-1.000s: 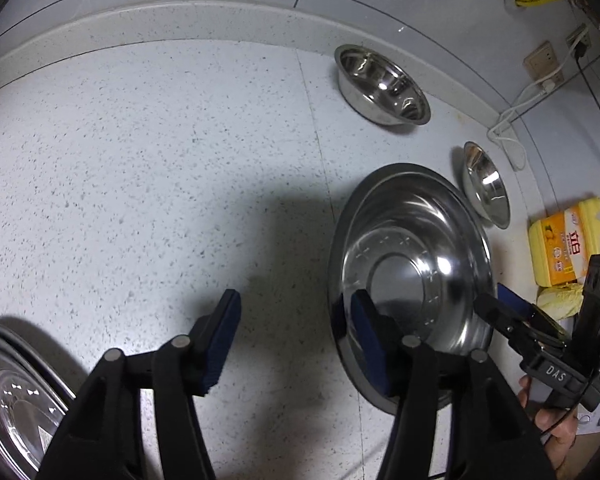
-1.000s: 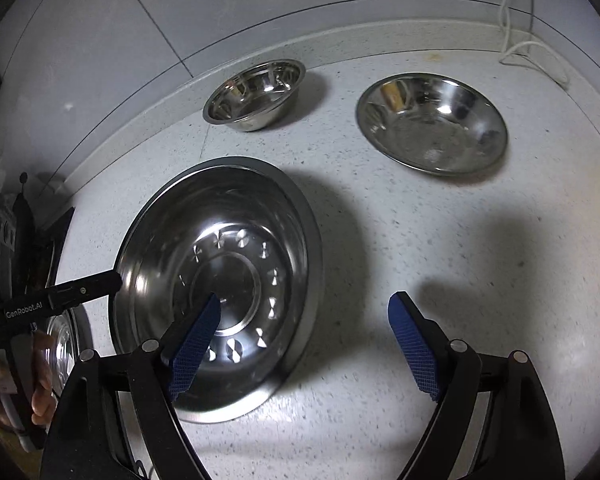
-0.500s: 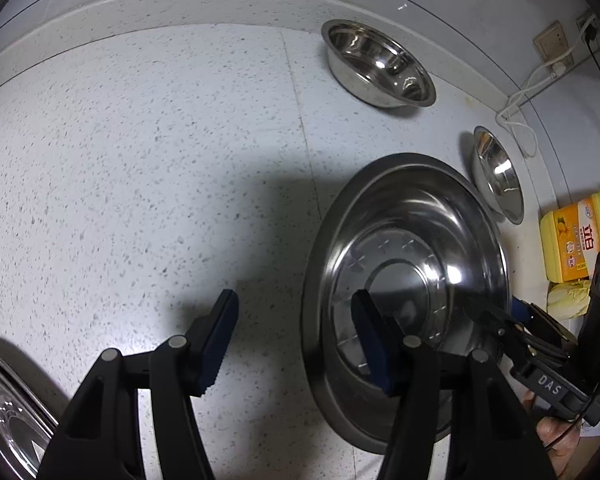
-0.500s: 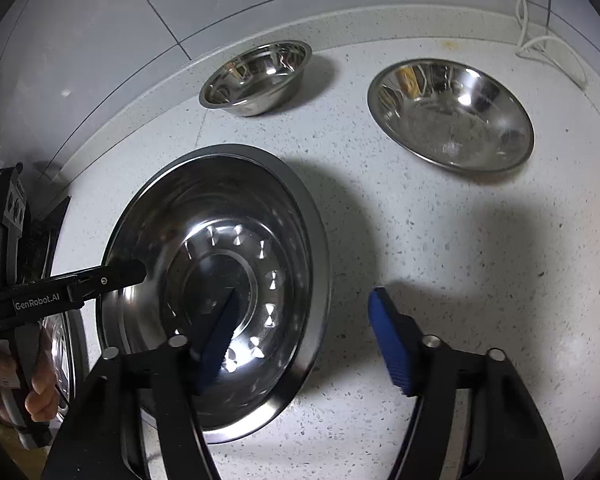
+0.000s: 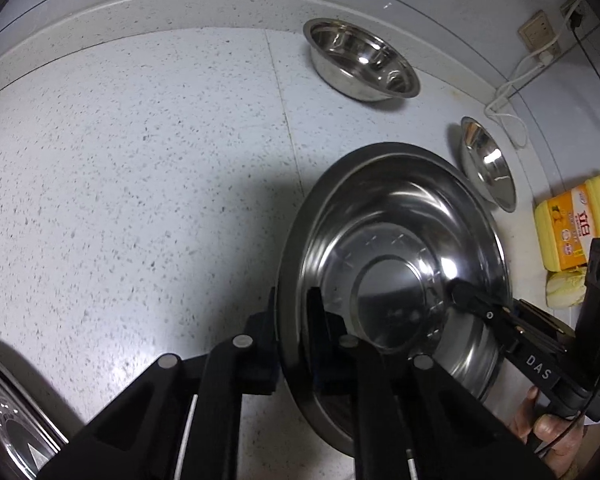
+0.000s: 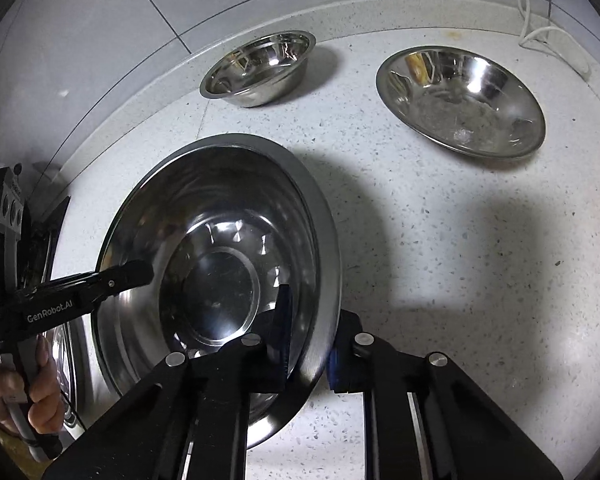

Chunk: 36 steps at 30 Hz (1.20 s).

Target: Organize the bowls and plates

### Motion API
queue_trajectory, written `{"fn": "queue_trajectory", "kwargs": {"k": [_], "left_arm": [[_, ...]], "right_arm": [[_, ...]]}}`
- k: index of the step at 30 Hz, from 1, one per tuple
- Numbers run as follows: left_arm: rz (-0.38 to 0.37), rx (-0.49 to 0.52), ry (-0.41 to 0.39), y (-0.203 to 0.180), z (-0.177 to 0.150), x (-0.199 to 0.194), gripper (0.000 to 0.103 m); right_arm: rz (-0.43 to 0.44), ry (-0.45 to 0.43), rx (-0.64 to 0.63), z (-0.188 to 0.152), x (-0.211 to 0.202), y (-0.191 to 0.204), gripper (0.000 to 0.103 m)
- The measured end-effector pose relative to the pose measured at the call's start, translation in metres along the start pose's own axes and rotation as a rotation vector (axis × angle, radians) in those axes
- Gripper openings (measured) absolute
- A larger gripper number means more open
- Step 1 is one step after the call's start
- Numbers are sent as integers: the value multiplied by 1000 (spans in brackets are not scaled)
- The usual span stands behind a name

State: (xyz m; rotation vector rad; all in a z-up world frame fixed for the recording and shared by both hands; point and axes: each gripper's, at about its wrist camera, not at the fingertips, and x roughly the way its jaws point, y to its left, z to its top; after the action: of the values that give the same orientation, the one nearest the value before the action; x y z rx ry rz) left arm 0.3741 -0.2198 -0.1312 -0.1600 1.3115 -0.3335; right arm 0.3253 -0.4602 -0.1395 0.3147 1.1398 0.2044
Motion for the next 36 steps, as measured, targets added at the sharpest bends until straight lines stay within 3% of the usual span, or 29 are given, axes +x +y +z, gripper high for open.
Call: {"fn": "queue_trajectory", "kwargs": {"k": [7,17,25,36], "left_arm": [[-11,22,-32,-3,-29,-36,10],[-22,77,-46,9,-94,-75,10],[-25,74,-20,21,-127,-66,10],[-12,60,16,26,-133,-44,11]], "right_arm": [[12,-17,15,-21,-23,8,13],[32,-44,50,-85,-58,38,13],[-1,-17,56,-119,-47,50,13],[-70,24,7,-122,-26,53,13]]}}
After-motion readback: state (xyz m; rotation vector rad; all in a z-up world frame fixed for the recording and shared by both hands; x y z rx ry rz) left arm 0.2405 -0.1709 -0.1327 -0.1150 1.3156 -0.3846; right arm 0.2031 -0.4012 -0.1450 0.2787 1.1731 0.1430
